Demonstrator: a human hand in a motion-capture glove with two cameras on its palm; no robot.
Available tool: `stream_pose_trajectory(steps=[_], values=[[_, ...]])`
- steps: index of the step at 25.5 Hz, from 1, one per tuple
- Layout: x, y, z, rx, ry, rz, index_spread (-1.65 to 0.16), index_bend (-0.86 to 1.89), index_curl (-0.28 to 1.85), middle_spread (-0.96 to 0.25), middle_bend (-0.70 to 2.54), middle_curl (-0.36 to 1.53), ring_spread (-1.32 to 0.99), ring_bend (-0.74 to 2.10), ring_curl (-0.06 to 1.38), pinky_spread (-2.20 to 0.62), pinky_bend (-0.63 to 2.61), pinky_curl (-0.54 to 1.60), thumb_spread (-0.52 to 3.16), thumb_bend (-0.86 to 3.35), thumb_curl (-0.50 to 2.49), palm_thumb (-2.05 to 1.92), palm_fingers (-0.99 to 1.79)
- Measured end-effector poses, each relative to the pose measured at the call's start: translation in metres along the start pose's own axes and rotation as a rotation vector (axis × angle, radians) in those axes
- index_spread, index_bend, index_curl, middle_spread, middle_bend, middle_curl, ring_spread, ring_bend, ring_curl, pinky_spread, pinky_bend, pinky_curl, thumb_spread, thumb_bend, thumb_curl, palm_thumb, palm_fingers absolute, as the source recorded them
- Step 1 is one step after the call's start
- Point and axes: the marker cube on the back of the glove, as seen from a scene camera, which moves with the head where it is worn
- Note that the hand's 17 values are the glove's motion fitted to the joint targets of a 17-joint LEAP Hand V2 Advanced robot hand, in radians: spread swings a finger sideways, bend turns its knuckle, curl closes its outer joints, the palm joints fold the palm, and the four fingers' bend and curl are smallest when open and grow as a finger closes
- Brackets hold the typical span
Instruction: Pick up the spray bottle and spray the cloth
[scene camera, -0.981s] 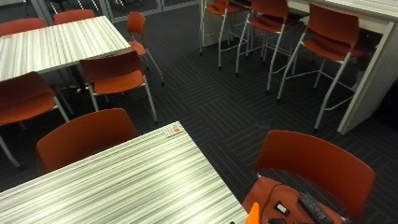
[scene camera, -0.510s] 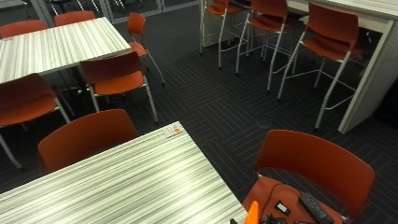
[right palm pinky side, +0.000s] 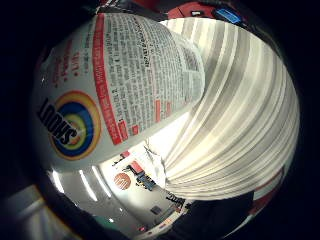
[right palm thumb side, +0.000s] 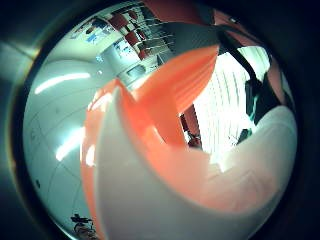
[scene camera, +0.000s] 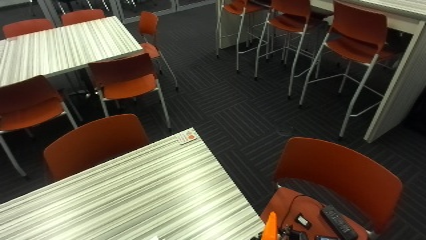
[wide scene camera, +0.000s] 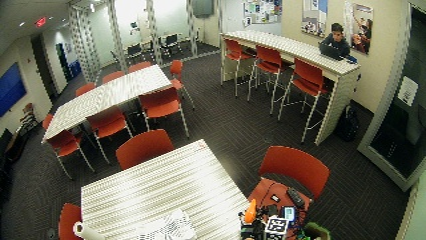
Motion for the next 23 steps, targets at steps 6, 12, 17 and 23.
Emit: stream_pose_trajectory(steps=[6, 12, 17, 23], values=[[0.001, -0.008, -0.001, 0.007, -0.050, 0.018, -0.26, 0.66, 0.43, -0.17, 0.63, 0.50, -0.19, 0.58, 0.36, 0.12, 0.01, 0.12, 0.79, 0.07, 0.60, 1.14, 0.76], [0.004, -0.012, -0.006, 0.006, -0.066, 0.018, -0.23, 0.67, 0.47, -0.14, 0.67, 0.53, -0.21, 0.62, 0.39, 0.11, 0.03, 0.08, 0.69, 0.04, 0.63, 1.16, 0.74], [-0.013, -0.003, -0.022, -0.012, -0.091, -0.014, -0.21, 0.66, 0.49, -0.12, 0.68, 0.53, -0.22, 0.66, 0.41, 0.12, 0.04, 0.06, 0.62, 0.01, 0.66, 1.17, 0.77], [-0.084, 0.018, -0.056, -0.028, -0.073, -0.092, -0.19, 0.65, 0.51, -0.10, 0.67, 0.54, -0.22, 0.65, 0.43, 0.12, 0.08, 0.06, 0.56, -0.01, 0.68, 1.18, 0.80]])
